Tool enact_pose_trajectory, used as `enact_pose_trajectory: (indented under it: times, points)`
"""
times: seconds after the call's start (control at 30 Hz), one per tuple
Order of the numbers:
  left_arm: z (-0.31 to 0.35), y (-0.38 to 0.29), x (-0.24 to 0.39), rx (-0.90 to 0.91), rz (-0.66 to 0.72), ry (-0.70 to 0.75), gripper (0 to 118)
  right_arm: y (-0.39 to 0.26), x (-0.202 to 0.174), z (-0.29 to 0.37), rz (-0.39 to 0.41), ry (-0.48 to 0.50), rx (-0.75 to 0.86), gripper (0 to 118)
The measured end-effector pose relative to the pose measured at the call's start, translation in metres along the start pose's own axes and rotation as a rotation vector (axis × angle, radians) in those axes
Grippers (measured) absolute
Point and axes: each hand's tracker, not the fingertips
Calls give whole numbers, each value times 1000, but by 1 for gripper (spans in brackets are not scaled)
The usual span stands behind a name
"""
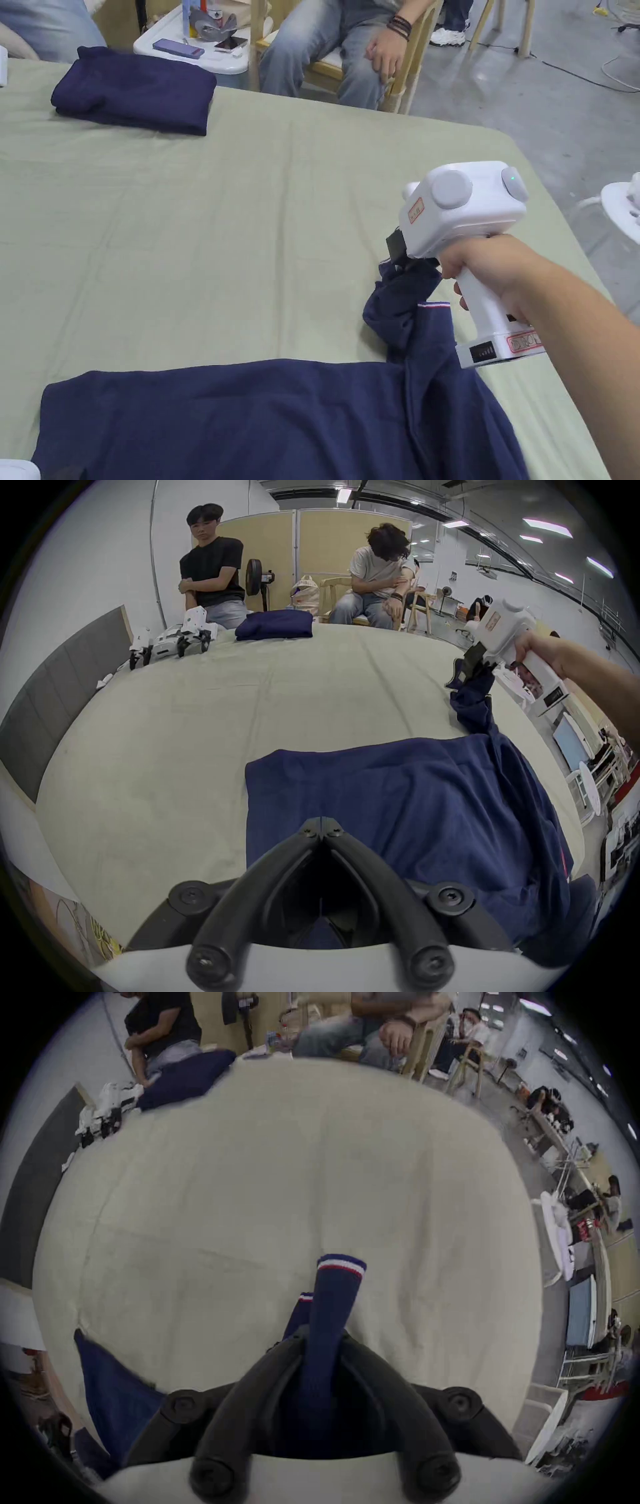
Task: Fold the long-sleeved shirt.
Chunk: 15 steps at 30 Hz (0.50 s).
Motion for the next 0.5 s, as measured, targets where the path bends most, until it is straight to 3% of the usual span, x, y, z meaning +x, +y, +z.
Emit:
enact_pose_trajectory:
  times: [0.23,0.33,0.5]
  points:
    - [71,-18,11,58,-23,-30,0,-82,-8,113,7,-88,209,7]
    - [98,-34,18,74,-37,-42,0,-154,-22,133,-40,-77,246,7]
    - [125,-63,27,74,-58,-51,0,-285,-54,117,-194,-62,197,7]
